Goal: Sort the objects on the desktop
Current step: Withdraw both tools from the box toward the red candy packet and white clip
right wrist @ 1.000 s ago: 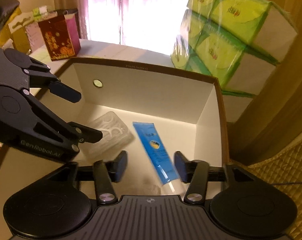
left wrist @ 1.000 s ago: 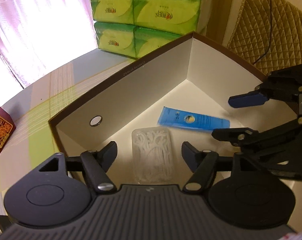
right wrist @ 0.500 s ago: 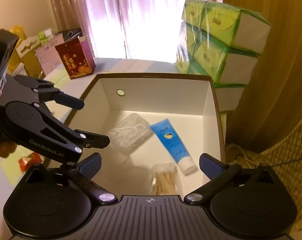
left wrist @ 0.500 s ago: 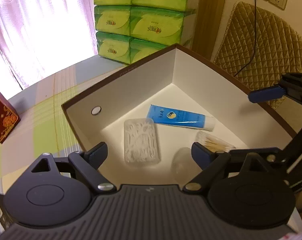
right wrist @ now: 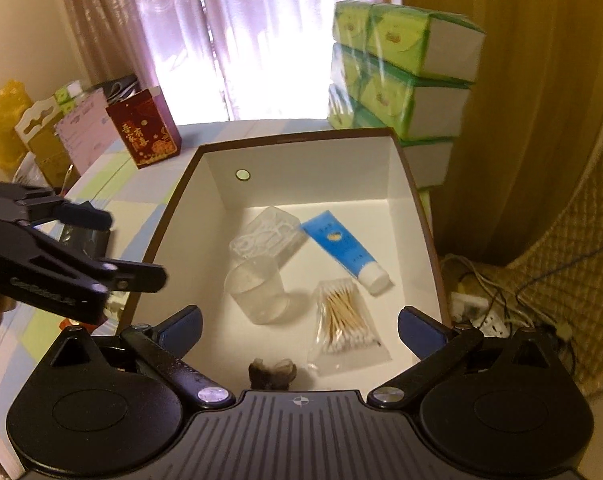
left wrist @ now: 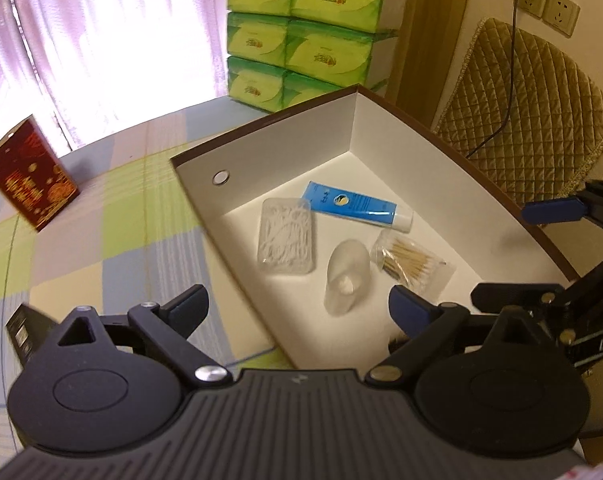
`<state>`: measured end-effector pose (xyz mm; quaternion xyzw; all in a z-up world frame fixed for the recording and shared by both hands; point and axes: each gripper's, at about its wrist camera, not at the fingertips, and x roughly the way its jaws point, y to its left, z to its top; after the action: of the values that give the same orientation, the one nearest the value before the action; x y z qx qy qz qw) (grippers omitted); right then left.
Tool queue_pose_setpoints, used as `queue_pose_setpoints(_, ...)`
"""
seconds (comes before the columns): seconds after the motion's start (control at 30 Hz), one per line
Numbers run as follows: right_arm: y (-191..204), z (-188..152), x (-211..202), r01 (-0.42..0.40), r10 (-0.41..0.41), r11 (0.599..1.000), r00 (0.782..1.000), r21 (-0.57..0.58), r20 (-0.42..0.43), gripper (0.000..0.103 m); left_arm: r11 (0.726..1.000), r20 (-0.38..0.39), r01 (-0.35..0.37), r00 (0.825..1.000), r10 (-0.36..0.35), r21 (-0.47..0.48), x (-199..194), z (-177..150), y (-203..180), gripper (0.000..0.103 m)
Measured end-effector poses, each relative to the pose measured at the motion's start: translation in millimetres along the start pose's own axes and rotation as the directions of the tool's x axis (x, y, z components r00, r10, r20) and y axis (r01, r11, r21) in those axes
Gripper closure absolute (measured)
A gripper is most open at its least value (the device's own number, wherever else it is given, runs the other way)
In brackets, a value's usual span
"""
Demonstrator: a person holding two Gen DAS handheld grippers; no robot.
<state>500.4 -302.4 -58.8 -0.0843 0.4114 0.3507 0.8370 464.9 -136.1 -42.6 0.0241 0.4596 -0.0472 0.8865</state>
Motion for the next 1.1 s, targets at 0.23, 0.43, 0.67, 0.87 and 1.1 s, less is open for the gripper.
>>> queue_pose_setpoints(0.23,9,-13,-24,0.013,-0.015,0.999,1.0,0.052,0.026,0.002,1.0,0.016,-0.001,1.0,0.002,-0.03,-31,-22,2,0.007)
queue_pose_setpoints(0.43,27,-22,-42,0.033,-0.036,0.998,0.998,0.05,0.053,0.002,0.999,0.033,0.003,0.999,-0.002,-0.034,-54,-40,0,0.007)
queue_pose_setpoints(0.67,53,-37,-57,0.028,-0.031,0.998,0.998,0.052,0.06,0.002,0.999,0.043,0.017,0.999,-0.016,-0.028,-76,-61,-1,0.007)
queue_pose_setpoints(0.87,70,-50,-64,0.038,-0.042,0.997,0.998,0.071,0.049,0.002,0.999,0.043,0.029,0.999,-0.027,-0.032,-93,-81,4,0.007)
queue_pose_setpoints(1.1,87,-67,-72,0.058,-0.061,0.993,0.998,0.099,0.033,0.002,0.999,0.029,0.022,0.999,-0.021,-0.041,-107,-107,16,0.007)
